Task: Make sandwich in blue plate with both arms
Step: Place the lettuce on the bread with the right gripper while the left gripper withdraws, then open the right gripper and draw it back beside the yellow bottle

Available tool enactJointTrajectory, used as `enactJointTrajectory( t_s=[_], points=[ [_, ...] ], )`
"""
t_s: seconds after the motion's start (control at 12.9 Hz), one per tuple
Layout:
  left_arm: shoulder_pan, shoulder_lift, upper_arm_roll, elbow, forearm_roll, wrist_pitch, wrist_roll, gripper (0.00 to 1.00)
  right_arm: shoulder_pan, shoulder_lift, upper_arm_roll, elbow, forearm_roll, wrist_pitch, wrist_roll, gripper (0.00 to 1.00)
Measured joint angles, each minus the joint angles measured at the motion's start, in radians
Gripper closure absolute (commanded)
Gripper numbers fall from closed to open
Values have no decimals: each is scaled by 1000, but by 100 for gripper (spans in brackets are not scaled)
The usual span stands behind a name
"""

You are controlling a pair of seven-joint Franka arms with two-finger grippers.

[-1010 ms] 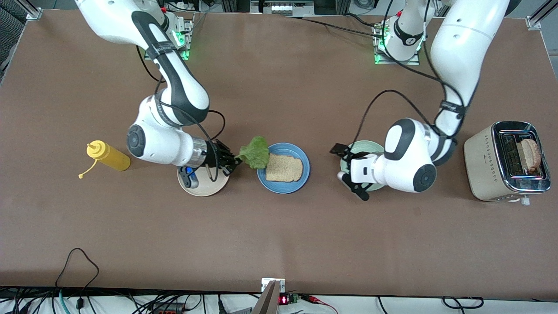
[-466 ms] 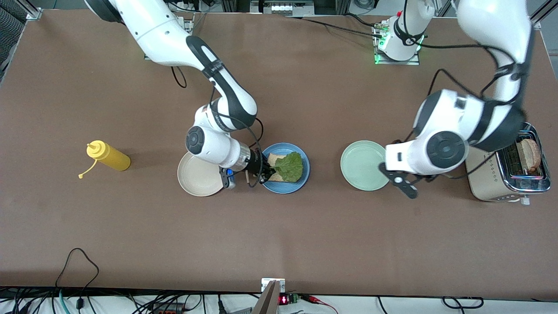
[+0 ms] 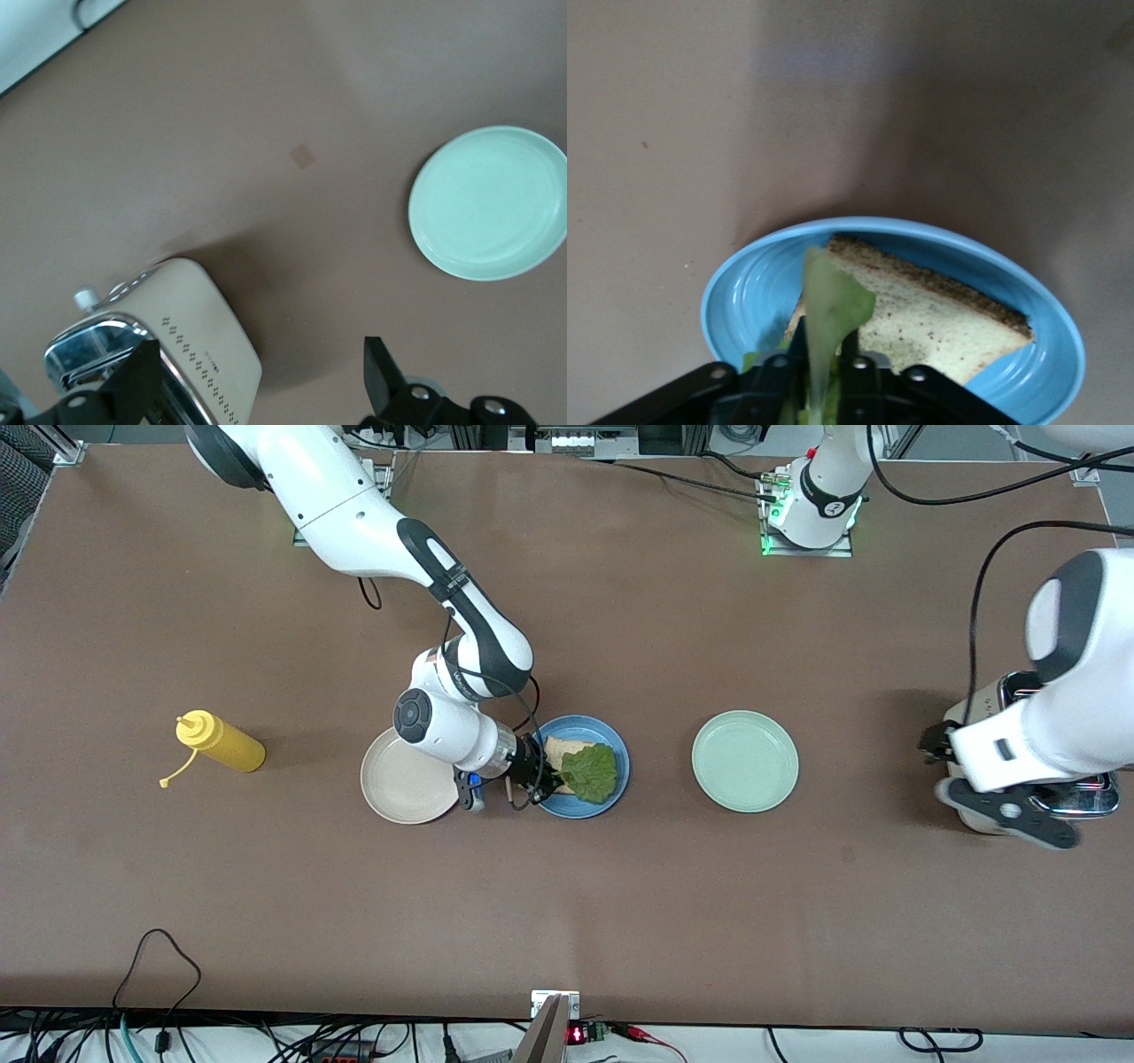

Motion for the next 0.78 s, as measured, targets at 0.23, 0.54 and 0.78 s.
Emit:
enactJointTrajectory(
  t_s=[0.23, 0.54, 0.78],
  points=[
    [29, -32, -2, 20, -4, -71, -123, 0, 0, 0, -1, 13, 0, 0, 0, 0],
    [62, -120, -3, -69, -22, -102, -211, 0, -13, -14, -14, 26, -52, -18, -19, 0],
    [66, -135, -6, -109, -53, -87, -225, 0, -72, -89, -26, 44, -139, -171, -57, 0]
  ],
)
